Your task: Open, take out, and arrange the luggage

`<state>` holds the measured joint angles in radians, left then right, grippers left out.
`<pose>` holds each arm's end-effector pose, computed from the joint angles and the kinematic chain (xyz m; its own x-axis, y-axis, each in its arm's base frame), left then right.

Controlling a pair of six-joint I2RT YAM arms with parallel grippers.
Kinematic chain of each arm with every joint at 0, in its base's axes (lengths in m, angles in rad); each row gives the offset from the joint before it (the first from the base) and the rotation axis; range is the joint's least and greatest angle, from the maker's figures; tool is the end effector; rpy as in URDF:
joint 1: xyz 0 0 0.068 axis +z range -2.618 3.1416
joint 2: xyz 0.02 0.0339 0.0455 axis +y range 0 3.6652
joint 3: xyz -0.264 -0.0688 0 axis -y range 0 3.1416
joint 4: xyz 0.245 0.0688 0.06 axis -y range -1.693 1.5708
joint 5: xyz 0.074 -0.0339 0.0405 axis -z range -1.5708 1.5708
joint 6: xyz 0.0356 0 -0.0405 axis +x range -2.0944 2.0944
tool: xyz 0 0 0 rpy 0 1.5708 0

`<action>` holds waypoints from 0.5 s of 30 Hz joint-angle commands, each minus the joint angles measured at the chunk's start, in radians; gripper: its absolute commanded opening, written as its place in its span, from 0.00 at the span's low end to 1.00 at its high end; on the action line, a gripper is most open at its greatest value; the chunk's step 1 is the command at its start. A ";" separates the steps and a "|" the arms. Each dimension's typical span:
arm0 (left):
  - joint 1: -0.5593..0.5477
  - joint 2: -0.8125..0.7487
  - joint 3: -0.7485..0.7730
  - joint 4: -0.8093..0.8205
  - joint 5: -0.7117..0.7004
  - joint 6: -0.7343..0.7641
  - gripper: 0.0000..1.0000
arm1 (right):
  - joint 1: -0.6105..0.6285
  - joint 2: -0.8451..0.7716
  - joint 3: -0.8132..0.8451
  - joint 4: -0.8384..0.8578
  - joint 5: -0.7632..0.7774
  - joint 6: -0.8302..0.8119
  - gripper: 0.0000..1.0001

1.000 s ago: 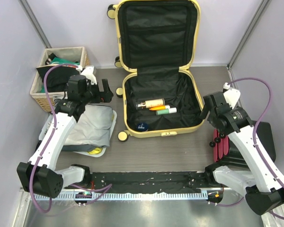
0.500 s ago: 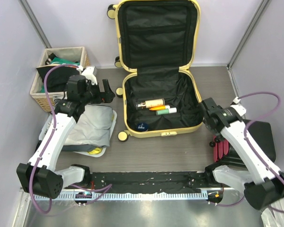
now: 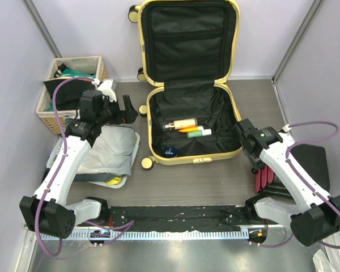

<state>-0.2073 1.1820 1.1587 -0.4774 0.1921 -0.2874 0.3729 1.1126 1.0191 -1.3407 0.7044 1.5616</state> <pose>0.2548 -0.0605 0.3598 -0.5542 -0.1678 -0.8153 0.2178 0.9161 -0.3366 0.1635 0.0392 0.2869 -0.2040 0.7384 -0.6428 0.9208 0.3677 0.1303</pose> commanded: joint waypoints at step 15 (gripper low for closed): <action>0.002 -0.024 0.024 0.028 0.050 -0.019 1.00 | -0.164 -0.105 0.009 -0.170 0.089 -0.075 0.69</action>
<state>-0.2073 1.1820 1.1587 -0.4767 0.2218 -0.3050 0.2245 1.0435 1.0237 -1.3357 0.7303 1.4952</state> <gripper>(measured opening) 0.996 0.693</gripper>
